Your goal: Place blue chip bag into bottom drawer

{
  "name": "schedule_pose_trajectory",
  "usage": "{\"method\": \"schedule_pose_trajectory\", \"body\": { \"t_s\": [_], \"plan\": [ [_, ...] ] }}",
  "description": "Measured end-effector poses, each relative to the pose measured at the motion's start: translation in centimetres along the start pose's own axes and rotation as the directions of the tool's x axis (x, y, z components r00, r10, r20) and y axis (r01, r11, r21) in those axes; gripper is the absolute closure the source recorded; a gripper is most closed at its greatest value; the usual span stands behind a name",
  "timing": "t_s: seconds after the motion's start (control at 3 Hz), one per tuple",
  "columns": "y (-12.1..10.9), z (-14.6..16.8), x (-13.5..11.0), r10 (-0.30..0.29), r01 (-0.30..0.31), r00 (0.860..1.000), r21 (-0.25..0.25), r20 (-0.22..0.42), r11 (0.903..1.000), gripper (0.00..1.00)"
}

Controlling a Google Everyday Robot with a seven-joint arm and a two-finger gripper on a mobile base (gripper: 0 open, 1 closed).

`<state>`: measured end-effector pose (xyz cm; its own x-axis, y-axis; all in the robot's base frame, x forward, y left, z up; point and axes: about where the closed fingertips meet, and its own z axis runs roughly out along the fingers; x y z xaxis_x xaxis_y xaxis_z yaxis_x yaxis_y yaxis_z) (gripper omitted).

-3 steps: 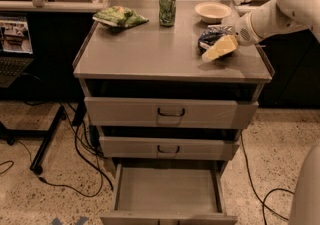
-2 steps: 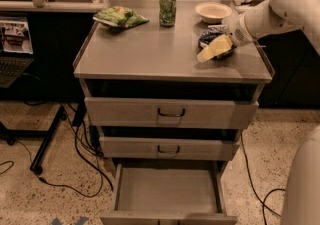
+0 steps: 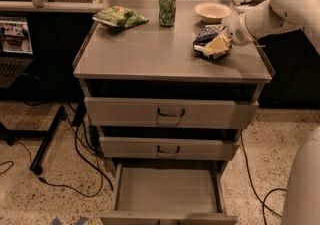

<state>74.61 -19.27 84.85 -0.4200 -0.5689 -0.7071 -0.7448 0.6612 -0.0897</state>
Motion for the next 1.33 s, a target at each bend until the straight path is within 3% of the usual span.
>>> {"method": "schedule_pose_trajectory", "body": {
  "t_s": [0.67, 1.0, 1.33],
  "plan": [
    [0.0, 0.0, 0.0, 0.000, 0.000, 1.000, 0.000, 0.000, 1.0000, 0.96],
    [0.5, -0.3, -0.5, -0.020, 0.020, 1.000, -0.012, 0.016, 0.9997, 1.00],
    [1.5, -2.6, -0.9, -0.051, 0.052, 0.997, -0.013, 0.063, 0.9985, 1.00]
  ]
}}
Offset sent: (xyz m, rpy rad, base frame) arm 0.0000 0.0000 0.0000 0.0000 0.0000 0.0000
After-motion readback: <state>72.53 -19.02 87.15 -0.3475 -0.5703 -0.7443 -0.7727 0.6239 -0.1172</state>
